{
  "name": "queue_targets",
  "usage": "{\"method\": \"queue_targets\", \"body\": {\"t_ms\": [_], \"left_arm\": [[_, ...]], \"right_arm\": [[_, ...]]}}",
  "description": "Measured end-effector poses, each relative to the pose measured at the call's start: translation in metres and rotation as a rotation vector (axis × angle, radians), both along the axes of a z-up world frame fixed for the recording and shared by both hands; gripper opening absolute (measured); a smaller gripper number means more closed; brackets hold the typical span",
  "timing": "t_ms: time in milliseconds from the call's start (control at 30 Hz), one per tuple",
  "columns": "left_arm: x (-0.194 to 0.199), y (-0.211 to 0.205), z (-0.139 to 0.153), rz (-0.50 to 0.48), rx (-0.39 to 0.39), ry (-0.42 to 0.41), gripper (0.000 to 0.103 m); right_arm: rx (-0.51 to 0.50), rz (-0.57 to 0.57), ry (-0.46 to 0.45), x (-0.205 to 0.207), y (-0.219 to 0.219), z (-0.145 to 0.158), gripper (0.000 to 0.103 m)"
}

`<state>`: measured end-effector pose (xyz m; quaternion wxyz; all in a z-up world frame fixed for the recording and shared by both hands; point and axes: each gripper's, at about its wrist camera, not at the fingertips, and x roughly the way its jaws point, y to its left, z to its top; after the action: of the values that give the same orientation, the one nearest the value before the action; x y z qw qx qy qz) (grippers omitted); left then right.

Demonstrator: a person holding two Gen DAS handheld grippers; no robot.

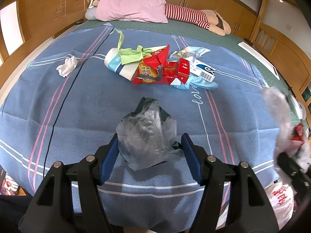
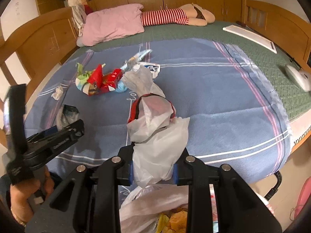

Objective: Collect trash
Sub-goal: 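Carry the clear plastic bag with the left gripper toward the white trash bag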

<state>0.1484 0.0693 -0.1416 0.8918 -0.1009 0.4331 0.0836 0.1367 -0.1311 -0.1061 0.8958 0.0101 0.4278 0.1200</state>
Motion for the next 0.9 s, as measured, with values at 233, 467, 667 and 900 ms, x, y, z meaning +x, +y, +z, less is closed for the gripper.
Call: {"method": "queue_targets", "body": {"t_ms": [233, 467, 667, 900], "left_arm": [[-0.003, -0.001, 0.003, -0.008, 0.000, -0.020, 0.064], [-0.005, -0.001, 0.006, -0.018, -0.008, -0.031, 0.064], [-0.004, -0.004, 0.006, -0.033, -0.005, -0.030, 0.064], [-0.013, -0.013, 0.013, -0.162, -0.124, -0.083, 0.064]], "right_arm": [[-0.042, 0.067, -0.039, -0.033, -0.032, 0.038, 0.029], [-0.131, 0.186, 0.085, -0.078, -0.066, 0.020, 0.029], [-0.237, 0.231, 0.253, -0.100, -0.070, -0.036, 0.075], [0.079, 0.029, 0.061, -0.086, -0.107, 0.012, 0.080]]}}
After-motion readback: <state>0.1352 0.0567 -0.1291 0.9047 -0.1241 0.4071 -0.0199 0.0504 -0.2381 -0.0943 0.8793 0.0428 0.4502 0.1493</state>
